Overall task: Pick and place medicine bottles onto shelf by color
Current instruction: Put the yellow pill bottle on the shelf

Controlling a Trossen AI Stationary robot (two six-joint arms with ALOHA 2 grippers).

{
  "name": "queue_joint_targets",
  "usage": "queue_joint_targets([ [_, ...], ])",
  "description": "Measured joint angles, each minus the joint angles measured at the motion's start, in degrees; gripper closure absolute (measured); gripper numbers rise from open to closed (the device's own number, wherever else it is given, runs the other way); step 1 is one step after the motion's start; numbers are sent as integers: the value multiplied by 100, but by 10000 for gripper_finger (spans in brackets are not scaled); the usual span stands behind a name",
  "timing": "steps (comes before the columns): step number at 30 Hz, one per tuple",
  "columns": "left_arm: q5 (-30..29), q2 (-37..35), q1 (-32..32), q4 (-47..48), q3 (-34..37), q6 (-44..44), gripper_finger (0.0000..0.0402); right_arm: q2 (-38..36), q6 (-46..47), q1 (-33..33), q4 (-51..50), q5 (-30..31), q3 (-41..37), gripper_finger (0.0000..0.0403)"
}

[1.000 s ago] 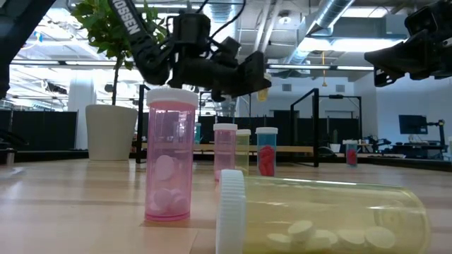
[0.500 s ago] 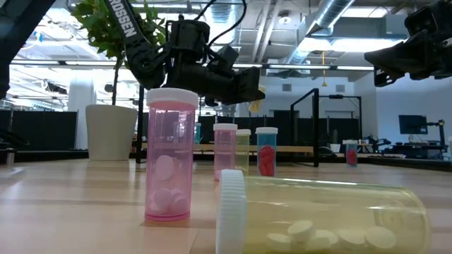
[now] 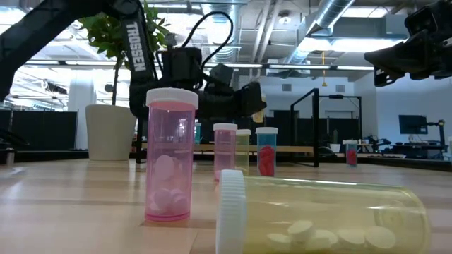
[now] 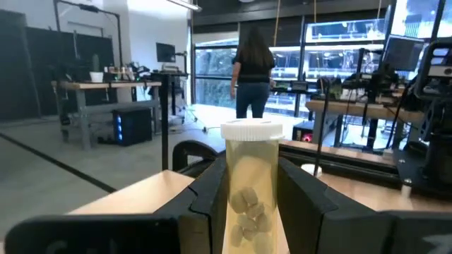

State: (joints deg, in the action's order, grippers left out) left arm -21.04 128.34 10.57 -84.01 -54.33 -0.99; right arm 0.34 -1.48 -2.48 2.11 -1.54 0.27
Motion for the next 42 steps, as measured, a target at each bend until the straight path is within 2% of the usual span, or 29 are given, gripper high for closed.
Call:
queue_joint_targets([
  [19, -973, 70, -24, 674, -4, 167, 315, 0, 0, 0, 0, 0, 0, 377],
  [26, -1097, 70, -24, 1024, -7, 463, 315, 0, 0, 0, 0, 0, 0, 377],
  [42, -1128, 67, -33, 1180, -9, 336, 308, 0, 0, 0, 0, 0, -1, 377],
])
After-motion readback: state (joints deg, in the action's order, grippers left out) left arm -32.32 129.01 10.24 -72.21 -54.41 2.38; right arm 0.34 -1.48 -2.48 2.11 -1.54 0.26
